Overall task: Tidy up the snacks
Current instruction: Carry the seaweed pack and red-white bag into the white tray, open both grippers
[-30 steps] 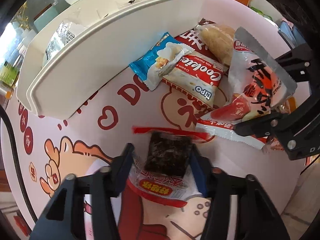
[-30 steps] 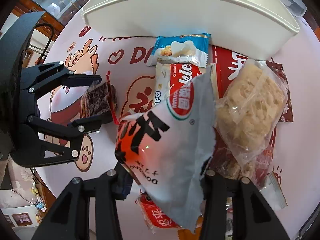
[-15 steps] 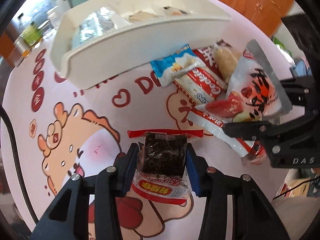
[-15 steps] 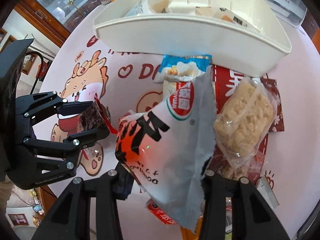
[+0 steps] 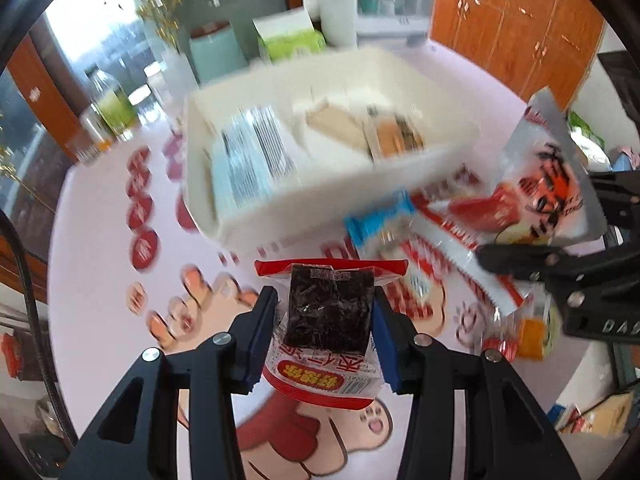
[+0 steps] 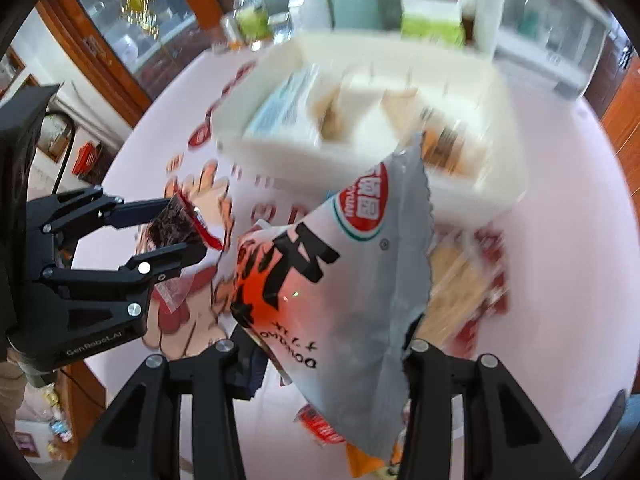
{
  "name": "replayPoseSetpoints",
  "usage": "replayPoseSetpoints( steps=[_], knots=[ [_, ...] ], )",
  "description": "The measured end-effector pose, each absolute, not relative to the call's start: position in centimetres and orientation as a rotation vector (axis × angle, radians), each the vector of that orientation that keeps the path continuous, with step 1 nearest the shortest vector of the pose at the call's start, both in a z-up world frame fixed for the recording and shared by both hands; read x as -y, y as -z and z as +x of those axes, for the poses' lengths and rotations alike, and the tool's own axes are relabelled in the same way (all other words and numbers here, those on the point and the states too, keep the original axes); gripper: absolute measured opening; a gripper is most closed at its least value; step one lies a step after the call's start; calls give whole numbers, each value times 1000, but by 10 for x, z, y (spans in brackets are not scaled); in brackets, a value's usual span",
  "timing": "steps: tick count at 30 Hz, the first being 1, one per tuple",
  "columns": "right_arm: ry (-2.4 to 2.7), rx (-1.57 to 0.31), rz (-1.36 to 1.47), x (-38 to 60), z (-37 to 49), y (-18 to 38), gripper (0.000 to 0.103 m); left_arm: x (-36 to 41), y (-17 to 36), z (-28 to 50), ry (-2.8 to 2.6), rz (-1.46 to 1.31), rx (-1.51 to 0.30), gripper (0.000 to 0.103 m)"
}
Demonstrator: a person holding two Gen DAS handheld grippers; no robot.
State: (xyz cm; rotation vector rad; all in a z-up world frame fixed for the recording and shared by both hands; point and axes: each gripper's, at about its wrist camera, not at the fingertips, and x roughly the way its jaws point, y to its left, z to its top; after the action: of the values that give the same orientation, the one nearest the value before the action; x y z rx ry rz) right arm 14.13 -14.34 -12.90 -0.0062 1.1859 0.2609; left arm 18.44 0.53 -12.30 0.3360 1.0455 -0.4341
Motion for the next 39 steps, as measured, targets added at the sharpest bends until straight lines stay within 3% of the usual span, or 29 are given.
replayPoseSetpoints(
  steps=[10,18,26,39],
  knots=[
    [-148,-946,-33,169,186,23,45,16,46,233,342,273,-890,45],
    [-110,-832,-23,184,218,-24,46,35,3,274,284,258,-833,45],
    [-83,-841,-8,193,257,-17,46,60,3,316,245,245,-827,46],
    [-72,-944,-4,205,306,38,47,87,52,366,200,249,-917,47]
  ],
)
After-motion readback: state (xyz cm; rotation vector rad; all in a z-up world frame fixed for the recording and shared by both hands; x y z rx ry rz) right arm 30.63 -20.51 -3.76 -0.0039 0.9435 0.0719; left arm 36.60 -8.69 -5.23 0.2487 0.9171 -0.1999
